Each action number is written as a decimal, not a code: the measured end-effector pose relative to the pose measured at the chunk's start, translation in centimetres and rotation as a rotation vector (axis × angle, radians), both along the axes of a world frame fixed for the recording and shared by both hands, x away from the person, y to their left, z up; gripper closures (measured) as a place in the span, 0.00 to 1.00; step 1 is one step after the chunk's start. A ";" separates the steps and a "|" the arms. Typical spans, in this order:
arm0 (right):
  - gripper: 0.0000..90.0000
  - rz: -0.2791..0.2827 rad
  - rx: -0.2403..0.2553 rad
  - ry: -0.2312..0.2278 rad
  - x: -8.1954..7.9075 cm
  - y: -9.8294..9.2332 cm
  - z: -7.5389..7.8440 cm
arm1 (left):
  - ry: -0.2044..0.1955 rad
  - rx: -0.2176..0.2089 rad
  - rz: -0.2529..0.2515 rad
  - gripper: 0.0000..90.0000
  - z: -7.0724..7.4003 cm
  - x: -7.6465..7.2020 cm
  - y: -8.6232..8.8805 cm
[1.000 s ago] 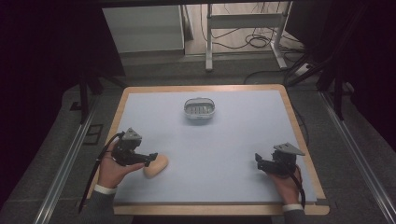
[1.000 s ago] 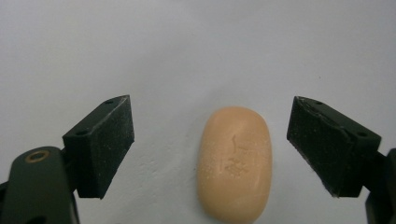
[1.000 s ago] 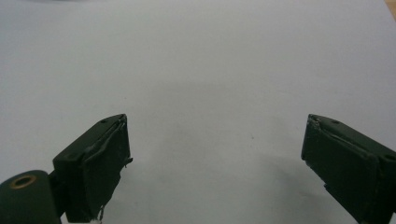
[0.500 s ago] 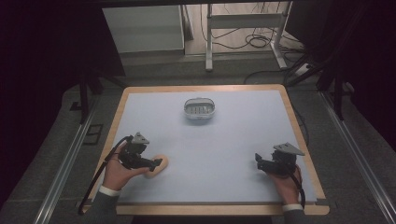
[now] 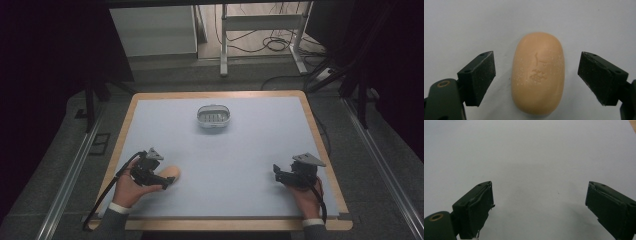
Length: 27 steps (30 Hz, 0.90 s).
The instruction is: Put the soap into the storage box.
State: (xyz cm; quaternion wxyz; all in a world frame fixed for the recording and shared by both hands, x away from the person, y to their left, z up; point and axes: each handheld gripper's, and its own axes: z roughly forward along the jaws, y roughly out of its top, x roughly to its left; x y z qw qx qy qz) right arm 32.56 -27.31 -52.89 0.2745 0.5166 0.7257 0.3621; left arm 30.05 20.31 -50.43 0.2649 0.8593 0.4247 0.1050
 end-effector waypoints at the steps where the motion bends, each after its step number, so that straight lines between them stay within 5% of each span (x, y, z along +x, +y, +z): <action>1: 0.09 -0.001 -0.001 0.000 0.0 0.0 0.0 | 0.009 0.008 0.003 0.17 -0.3 0.1 -0.1; 20: 0.09 -0.005 -0.004 0.002 0.0 0.0 0.0 | 0.052 0.034 -0.019 0.22 -1.8 0.4 -0.4; 27: 0.09 -0.005 -0.004 0.002 0.0 0.0 0.0 | 0.049 0.028 -0.017 0.32 -2.1 0.3 -0.4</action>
